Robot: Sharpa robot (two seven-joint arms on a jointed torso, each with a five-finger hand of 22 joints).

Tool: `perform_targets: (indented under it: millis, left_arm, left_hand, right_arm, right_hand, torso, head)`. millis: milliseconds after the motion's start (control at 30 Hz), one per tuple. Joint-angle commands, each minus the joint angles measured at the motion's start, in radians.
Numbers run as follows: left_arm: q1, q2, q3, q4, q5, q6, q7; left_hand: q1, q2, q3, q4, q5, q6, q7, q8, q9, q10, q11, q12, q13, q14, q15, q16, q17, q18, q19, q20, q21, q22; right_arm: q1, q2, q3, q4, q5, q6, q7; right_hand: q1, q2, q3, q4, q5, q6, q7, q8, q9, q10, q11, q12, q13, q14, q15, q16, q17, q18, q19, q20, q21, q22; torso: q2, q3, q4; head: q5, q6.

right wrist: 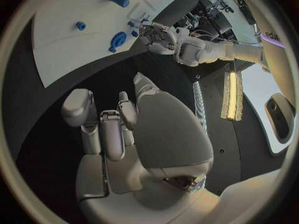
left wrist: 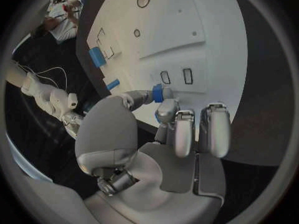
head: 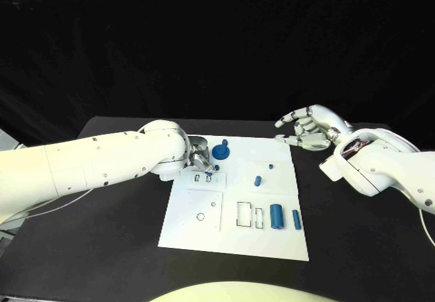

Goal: Assemble the parts on the task board

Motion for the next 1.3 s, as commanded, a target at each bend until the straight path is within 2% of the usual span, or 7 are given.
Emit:
perform_targets:
  millis: [33, 233, 500, 833, 1067, 1300]
  left_arm:
    - [0.000, 0.001, -0.001, 0.008, -0.039, 0.028, -0.012]
    - [-0.002, 0.000, -0.005, 0.016, -0.042, 0.038, -0.015]
    - [-0.005, -0.004, -0.010, 0.021, -0.039, 0.044, -0.024]
    - [-0.011, -0.004, -0.016, 0.019, -0.035, 0.037, -0.027]
    - [-0.015, -0.003, -0.021, 0.017, -0.031, 0.026, -0.027]
    - [-0.016, -0.003, -0.023, 0.017, -0.031, 0.022, -0.028]
  left_hand:
    - [0.004, 0.010, 0.182, -0.189, 0.006, 0.006, -0.001, 0.005, 0.002, 0.006, -0.001, 0.005, -0.001, 0.106, -0.008, 0.006, 0.263, -0.014, 0.009, 0.001, 0.006, 0.056]
    - [0.003, 0.010, 0.184, -0.189, 0.013, 0.007, -0.001, 0.005, 0.003, 0.006, -0.001, 0.004, -0.002, 0.106, -0.008, 0.006, 0.263, -0.014, 0.009, 0.000, 0.006, 0.057]
    - [0.001, 0.010, 0.184, -0.187, 0.017, 0.008, -0.002, 0.006, 0.005, 0.006, -0.001, 0.003, -0.004, 0.106, -0.009, 0.006, 0.263, -0.014, 0.009, 0.000, 0.007, 0.057]
    - [0.000, 0.011, 0.184, -0.187, 0.018, 0.008, -0.002, 0.006, 0.005, 0.006, -0.001, 0.003, -0.004, 0.106, -0.009, 0.006, 0.263, -0.014, 0.009, -0.001, 0.006, 0.057]
    - [-0.001, 0.011, 0.184, -0.186, 0.019, 0.008, -0.002, 0.006, 0.006, 0.007, -0.002, 0.003, -0.003, 0.106, -0.009, 0.006, 0.263, -0.014, 0.010, -0.001, 0.007, 0.058]
    - [-0.002, 0.012, 0.184, -0.186, 0.019, 0.008, -0.002, 0.006, 0.006, 0.007, -0.002, 0.003, -0.004, 0.106, -0.009, 0.006, 0.263, -0.014, 0.011, -0.001, 0.007, 0.059]
  right_arm:
    - [0.000, 0.002, 0.000, 0.000, -0.017, 0.010, 0.007]
    - [0.000, 0.002, 0.000, -0.001, -0.019, 0.010, 0.007]
    - [0.000, 0.003, 0.000, -0.001, -0.023, 0.012, 0.007]
    - [0.000, 0.005, 0.000, -0.002, -0.025, 0.014, 0.008]
    - [0.000, 0.005, 0.000, -0.002, -0.025, 0.015, 0.008]
    - [0.000, 0.005, 0.000, -0.003, -0.025, 0.016, 0.008]
  right_hand:
    - [0.001, -0.004, 0.002, 0.003, 0.003, 0.001, 0.001, 0.004, 0.001, -0.002, -0.002, -0.003, -0.001, 0.059, -0.006, -0.006, 0.068, 0.010, -0.003, -0.007, -0.004, -0.001]
    - [0.001, -0.004, 0.002, 0.003, 0.003, 0.001, 0.001, 0.004, 0.001, -0.003, -0.002, -0.004, -0.002, 0.059, -0.006, -0.007, 0.068, 0.011, -0.004, -0.007, -0.006, -0.002]
    - [0.001, -0.004, 0.002, 0.003, 0.003, 0.001, 0.001, 0.004, 0.001, -0.003, -0.002, -0.004, -0.002, 0.059, -0.006, -0.007, 0.068, 0.011, -0.004, -0.007, -0.006, -0.002]
    - [0.001, -0.004, 0.002, 0.003, 0.003, 0.001, 0.001, 0.004, 0.001, -0.003, -0.002, -0.004, -0.002, 0.059, -0.006, -0.007, 0.068, 0.011, -0.004, -0.007, -0.006, -0.002]
    - [0.001, -0.004, 0.002, 0.003, 0.003, 0.001, 0.001, 0.004, 0.001, -0.003, -0.002, -0.004, -0.002, 0.059, -0.006, -0.007, 0.068, 0.011, -0.004, -0.007, -0.006, -0.002]
    - [0.001, -0.004, 0.002, 0.003, 0.003, 0.001, 0.001, 0.004, 0.001, -0.003, -0.002, -0.004, -0.002, 0.059, -0.006, -0.007, 0.068, 0.011, -0.004, -0.007, -0.006, -0.002]
  torso:
    - [0.001, -0.0004, -0.0002]
    - [0.002, -0.0002, 0.0025]
    - [0.001, -0.0008, 0.0010]
    - [0.001, -0.0013, -0.0017]
    - [0.001, -0.0006, 0.0001]
    - [0.001, -0.0003, -0.0008]
  head:
    - [0.002, -0.003]
    - [0.004, -0.006]
    - [0.007, -0.013]
    - [0.010, -0.014]
    - [0.008, -0.016]
    - [0.009, -0.016]
